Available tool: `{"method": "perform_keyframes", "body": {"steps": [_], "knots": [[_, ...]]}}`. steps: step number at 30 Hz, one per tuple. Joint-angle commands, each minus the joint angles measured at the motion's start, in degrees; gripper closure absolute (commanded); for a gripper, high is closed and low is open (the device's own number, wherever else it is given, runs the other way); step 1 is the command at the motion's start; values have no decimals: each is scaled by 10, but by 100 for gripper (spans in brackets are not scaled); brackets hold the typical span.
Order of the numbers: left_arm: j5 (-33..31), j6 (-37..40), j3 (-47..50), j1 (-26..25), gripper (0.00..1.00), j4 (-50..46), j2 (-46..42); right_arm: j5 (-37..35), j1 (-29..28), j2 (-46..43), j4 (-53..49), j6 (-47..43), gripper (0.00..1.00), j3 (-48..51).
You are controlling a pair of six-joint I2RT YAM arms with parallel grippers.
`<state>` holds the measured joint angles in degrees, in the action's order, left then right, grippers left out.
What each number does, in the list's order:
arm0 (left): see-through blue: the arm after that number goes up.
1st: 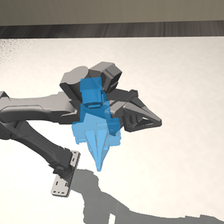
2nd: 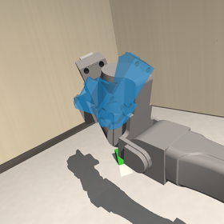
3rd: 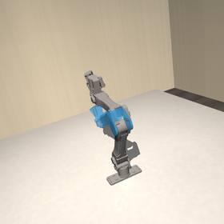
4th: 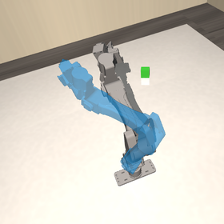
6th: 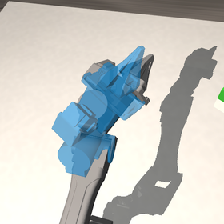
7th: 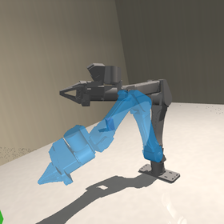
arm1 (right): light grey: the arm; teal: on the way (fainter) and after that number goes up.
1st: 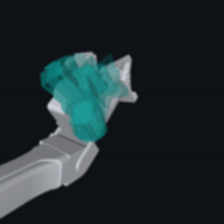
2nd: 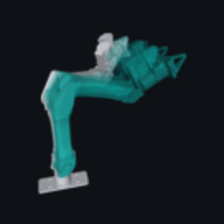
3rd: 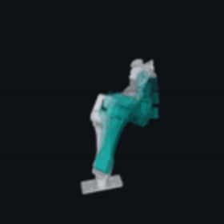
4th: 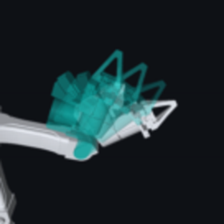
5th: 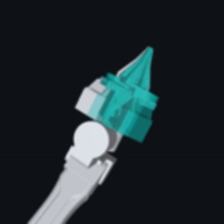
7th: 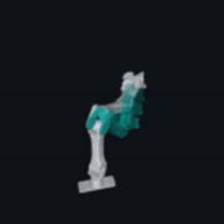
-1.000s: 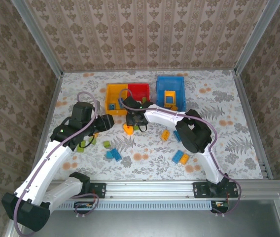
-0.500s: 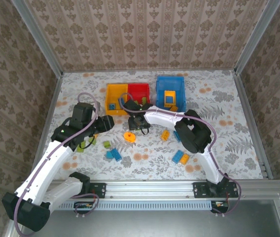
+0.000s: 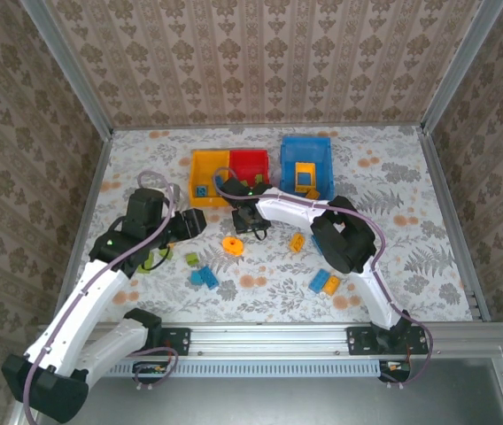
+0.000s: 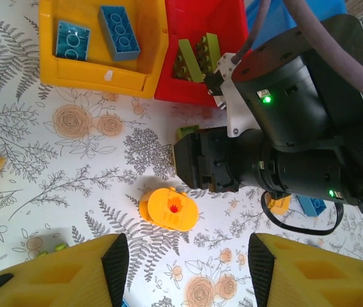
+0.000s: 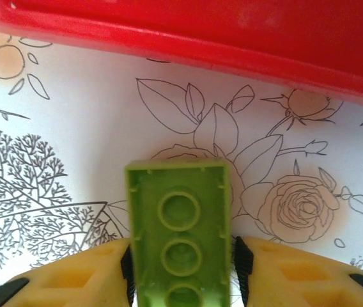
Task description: Sort the legos into containers by color
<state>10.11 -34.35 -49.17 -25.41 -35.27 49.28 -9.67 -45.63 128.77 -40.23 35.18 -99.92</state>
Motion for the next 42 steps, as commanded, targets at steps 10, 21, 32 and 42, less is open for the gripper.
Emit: {"method": "perform_keyframes", "body": {"steps": [10, 21, 32, 42], "knots": [[27, 3, -6, 5, 45, 38, 6, -33, 17, -78, 14, -24, 76, -11], [33, 14, -20, 2, 45, 62, 43, 19, 78, 53, -47, -28, 76, -234], [32, 12, -18, 1, 45, 62, 44, 4, 103, 205, -183, -27, 72, -477], [29, 18, -14, 1, 45, 53, 41, 2, 99, 252, -245, -38, 45, -604]]}}
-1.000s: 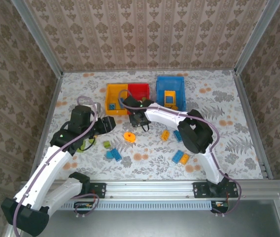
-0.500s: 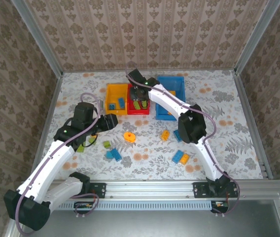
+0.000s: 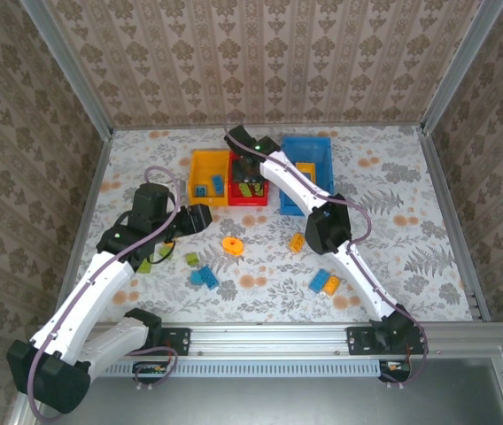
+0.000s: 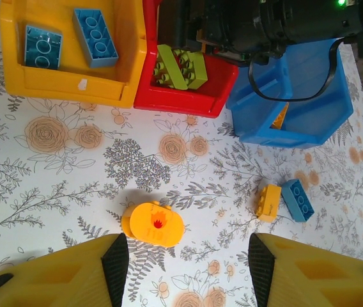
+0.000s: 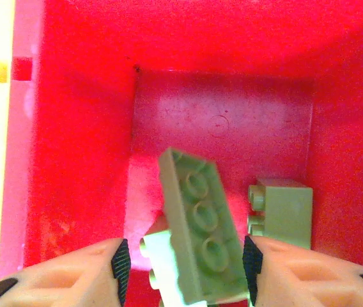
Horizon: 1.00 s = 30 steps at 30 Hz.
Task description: Sort the legos into containers by color
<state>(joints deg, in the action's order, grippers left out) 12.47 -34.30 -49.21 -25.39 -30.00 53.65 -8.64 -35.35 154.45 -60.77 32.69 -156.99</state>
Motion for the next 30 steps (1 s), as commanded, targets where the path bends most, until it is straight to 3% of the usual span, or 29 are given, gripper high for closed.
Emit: {"method": "perform_keyframes", "body": {"steps": [1, 12, 16, 21, 25, 30], "knots": [[4, 18, -14, 1, 45, -1, -3, -11, -6, -11, -39, -16, 44, -36], [-32, 3, -10, 15, 45, -64, 7, -55, -47, -103, -55, -91, 44, -30], [-35, -9, 9, 21, 45, -57, -3, -47, -59, -141, -48, -126, 44, 23], [-44, -13, 16, 24, 45, -56, -5, 7, -61, -341, 158, -189, 41, 397], [-45, -12, 24, 27, 45, -56, -6, 27, -57, -461, 206, -213, 40, 585], [-33, -23, 48, 25, 45, -92, -10, 105, -58, -643, 331, -206, 38, 815]]}}
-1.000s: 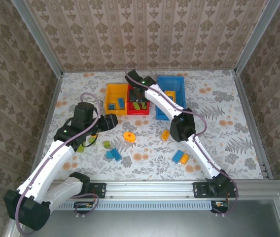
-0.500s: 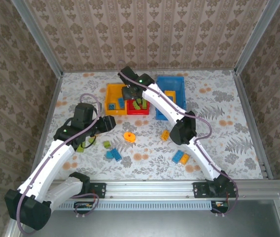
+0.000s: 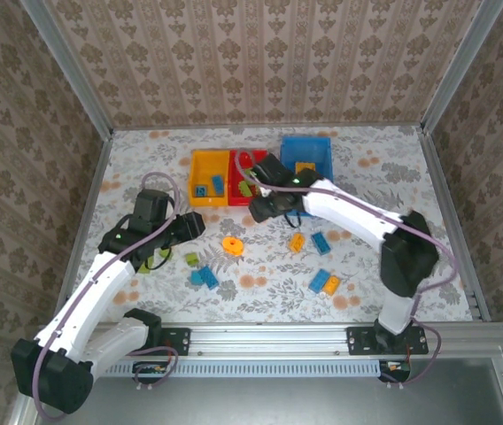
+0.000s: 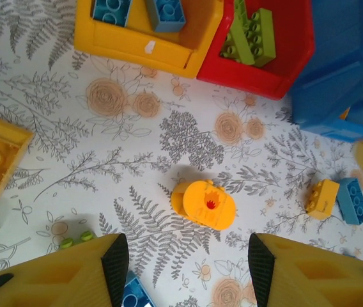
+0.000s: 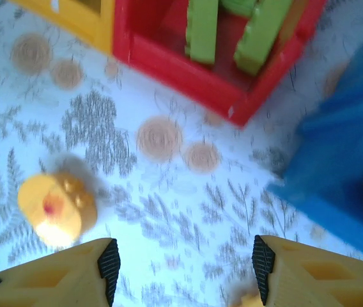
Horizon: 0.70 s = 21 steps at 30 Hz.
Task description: Sort the legos into containers by color
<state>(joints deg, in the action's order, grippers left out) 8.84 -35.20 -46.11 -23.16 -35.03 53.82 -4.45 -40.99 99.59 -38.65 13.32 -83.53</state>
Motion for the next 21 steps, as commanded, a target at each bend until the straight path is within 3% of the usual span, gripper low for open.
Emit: {"method": "perform_keyframes", "body": {"steps": [1, 3, 7, 8, 13, 21], "knots": [[2, -17, 23, 1, 45, -56, -14, 84, -1, -124, 138, -10, 37, 118], [-4, -33, 38, -4, 45, -85, -18, 137, -2, -191, 220, -9, 30, 219], [-21, -105, 68, -26, 43, -137, -20, 167, -4, -293, 367, 4, 16, 376], [-30, -130, 76, -53, 42, -150, -22, 177, -4, -304, 385, 1, 15, 399], [-53, -202, 115, -135, 38, -138, -18, 246, -5, -299, 414, -33, 14, 430], [-67, -237, 145, -157, 34, -93, 25, 279, -5, -277, 449, -26, 14, 451]]}}
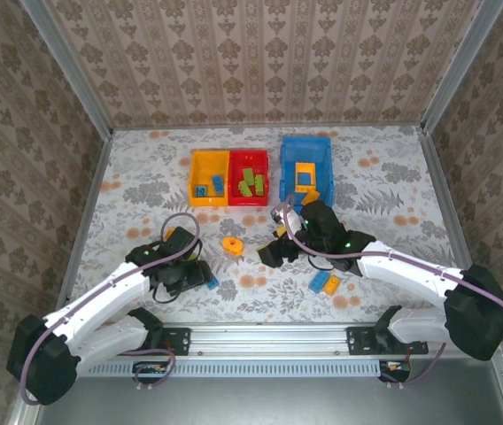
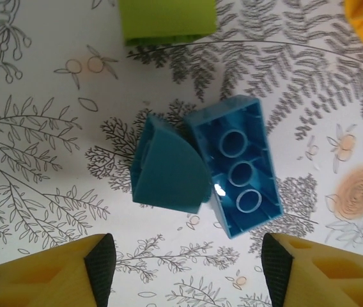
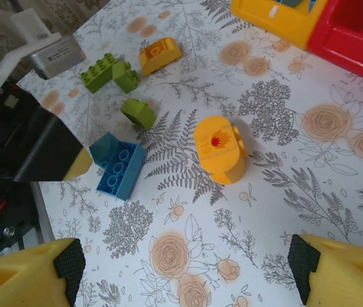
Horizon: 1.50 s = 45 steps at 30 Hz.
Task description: Sort the legos into containers by color
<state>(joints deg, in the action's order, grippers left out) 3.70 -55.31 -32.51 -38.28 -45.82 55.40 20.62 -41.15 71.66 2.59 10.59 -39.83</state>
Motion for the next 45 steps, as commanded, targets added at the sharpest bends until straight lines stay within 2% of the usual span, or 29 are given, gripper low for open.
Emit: {"method": "perform_keyframes", "body": {"steps": [1, 5, 10, 13, 17, 20, 27, 29, 33, 35, 41, 45], "knots": [[-18, -39, 10, -8, 34, 16, 15, 27, -3, 2, 42, 6, 14, 18], [-14, -71, 5, -29, 33, 30, 34, 29, -4, 0, 39, 14, 14, 21], [-48, -204, -36, -100, 29, -3, 64, 22, -4, -4, 36, 13, 14, 21], [-55, -249, -50, -103, 26, -31, 91, 19, -4, -5, 36, 19, 14, 21], [-47, -310, -27, -106, 27, 58, 125, 24, -4, -14, 42, 27, 14, 27], [-56, -328, -36, -107, 30, 94, 174, 24, -4, -23, 42, 29, 14, 36], [-85, -319, -73, -111, 51, 97, 256, 14, -4, -53, 31, 32, 14, 51], [-92, -315, -73, -111, 56, 98, 259, 11, -3, -58, 30, 33, 14, 53], [-98, -302, -75, -111, 74, 109, 249, 7, -4, -61, 31, 37, 14, 56], [-100, -285, -89, -113, 79, 107, 243, 4, -4, -64, 33, 39, 14, 54], [-128, -202, -193, -107, 83, 53, 216, -2, -4, -68, 57, 55, 14, 29], [-111, -104, -269, -46, 84, 35, 221, -28, -3, -60, 116, 93, 14, 8]]}}
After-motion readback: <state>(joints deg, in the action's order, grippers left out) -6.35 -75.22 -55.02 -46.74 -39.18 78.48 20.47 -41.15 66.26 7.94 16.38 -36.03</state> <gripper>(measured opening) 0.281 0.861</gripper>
